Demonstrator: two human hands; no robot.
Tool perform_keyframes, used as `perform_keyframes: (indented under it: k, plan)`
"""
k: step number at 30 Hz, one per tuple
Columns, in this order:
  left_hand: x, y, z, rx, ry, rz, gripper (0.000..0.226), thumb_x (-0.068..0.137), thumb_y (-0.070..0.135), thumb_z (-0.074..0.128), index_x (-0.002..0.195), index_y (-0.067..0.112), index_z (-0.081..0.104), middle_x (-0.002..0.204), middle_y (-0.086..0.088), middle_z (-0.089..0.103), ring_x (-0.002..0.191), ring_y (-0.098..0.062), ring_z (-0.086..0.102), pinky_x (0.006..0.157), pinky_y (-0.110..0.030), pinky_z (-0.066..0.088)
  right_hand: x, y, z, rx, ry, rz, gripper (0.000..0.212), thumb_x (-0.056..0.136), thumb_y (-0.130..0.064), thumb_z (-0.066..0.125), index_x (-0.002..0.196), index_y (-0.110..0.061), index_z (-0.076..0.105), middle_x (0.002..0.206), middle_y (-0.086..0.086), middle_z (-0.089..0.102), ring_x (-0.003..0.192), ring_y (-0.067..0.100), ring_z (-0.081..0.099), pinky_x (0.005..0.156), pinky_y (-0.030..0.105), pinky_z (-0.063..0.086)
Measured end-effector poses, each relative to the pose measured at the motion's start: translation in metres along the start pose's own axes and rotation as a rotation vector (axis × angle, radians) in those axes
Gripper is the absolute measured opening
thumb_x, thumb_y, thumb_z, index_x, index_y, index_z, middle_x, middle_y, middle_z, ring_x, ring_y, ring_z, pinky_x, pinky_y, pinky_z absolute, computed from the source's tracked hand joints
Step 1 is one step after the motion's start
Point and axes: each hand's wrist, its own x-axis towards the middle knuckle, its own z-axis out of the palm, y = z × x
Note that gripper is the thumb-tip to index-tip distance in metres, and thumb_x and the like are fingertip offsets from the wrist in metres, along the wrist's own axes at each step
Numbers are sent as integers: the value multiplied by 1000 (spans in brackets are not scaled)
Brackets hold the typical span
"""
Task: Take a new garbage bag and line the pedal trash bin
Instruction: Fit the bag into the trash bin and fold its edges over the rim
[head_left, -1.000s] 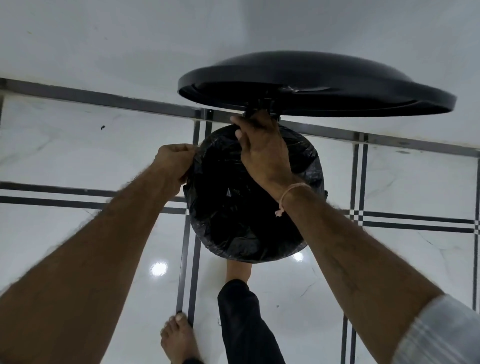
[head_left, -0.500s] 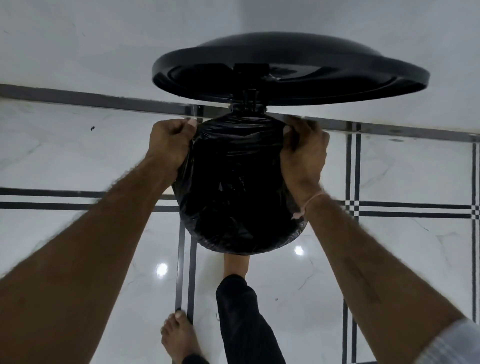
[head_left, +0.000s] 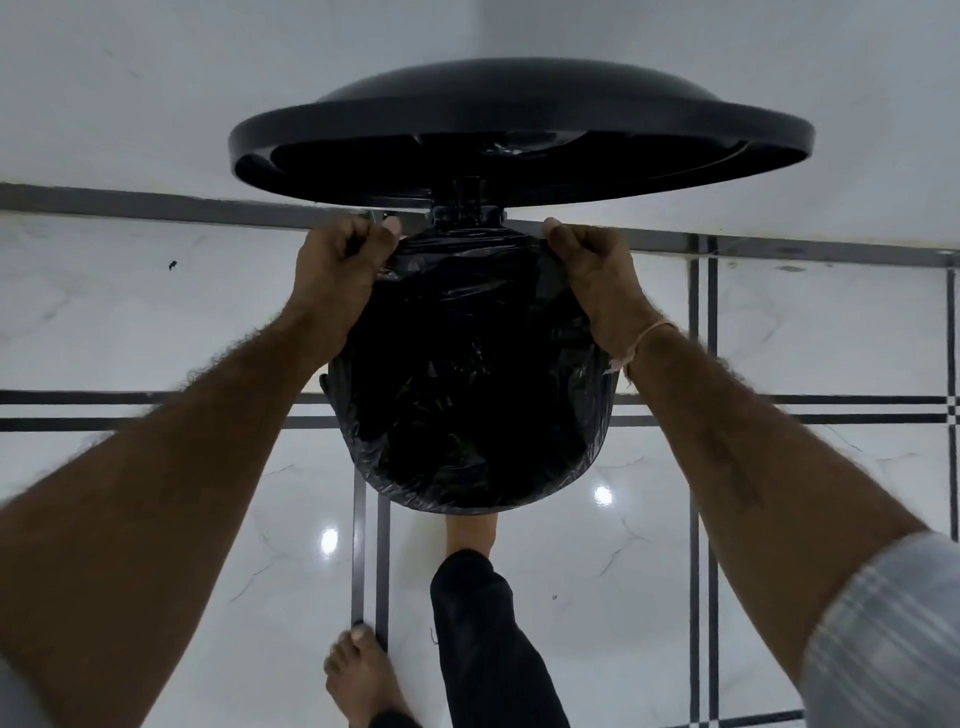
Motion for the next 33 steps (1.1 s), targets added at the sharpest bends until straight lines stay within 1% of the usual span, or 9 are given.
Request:
perform_keyframes:
  k: [3,7,10,13,18,22,26,29,33]
  plan:
    - [-7,4,-1,-61,-10,3,46,96,45,64,82,1,66,86,-29,69,74,-23,62,77,-46,57,1,6,-4,-21,-3,-21,36,97,-42,69,70,-17,70,71,4,69,68,20,67,72,33,57]
    - [-25,-5,-10,-231,-44,-100,31,97,40,61,86,15,76,75,-2,73,72,-15,70,70,-30,56,-1,8,-6,-87,4,-15,44,99,-49,64,60,-27,67,62,-13,66,65,11,67,73,32,55]
    - [-42,-20,-16,-191,14,-71,27,97,37,62,100,13,72,95,-15,73,83,-20,69,78,-41,60,-7,18,-9,-133,109,3,46,99,-55,57,78,-15,69,81,2,70,85,23,69,87,43,59]
    - [-44,-22,-11,-156,108,-36,34,97,43,60,79,14,58,75,-9,60,72,-23,57,70,-42,52,-20,34,-12,-107,176,41,67,96,-62,55,82,3,59,74,7,57,73,19,55,74,35,49]
    - [-27,-18,4,-98,98,-59,53,101,47,51,73,2,47,65,-9,42,60,-19,43,59,-31,40,-11,32,-10,-88,184,140,61,100,-62,51,57,-19,50,57,-9,50,66,18,51,69,34,44]
    - [-22,-18,0,-207,0,-134,50,102,44,52,63,14,50,55,2,46,50,-14,46,54,-25,45,3,34,-15,-26,136,217,59,103,-53,52,96,4,66,93,12,63,96,34,70,96,46,58]
    - [-29,-16,-5,-197,37,-134,58,101,54,47,62,11,53,57,1,48,55,-17,50,58,-27,47,-15,26,-21,9,133,143,56,105,-51,50,87,0,61,82,13,46,79,27,47,74,43,47]
    - [-36,-20,-14,-203,111,-208,45,100,56,44,79,19,61,75,5,62,61,-5,59,58,-22,50,-38,32,-31,24,170,117,60,107,-50,46,89,7,56,88,13,48,83,26,47,78,42,45]
    - [-54,-33,-13,-149,75,-114,43,104,45,46,70,19,45,57,13,44,49,-1,44,47,-16,40,-58,42,-32,72,182,195,75,102,-52,55,99,23,54,89,28,55,81,40,53,89,60,55]
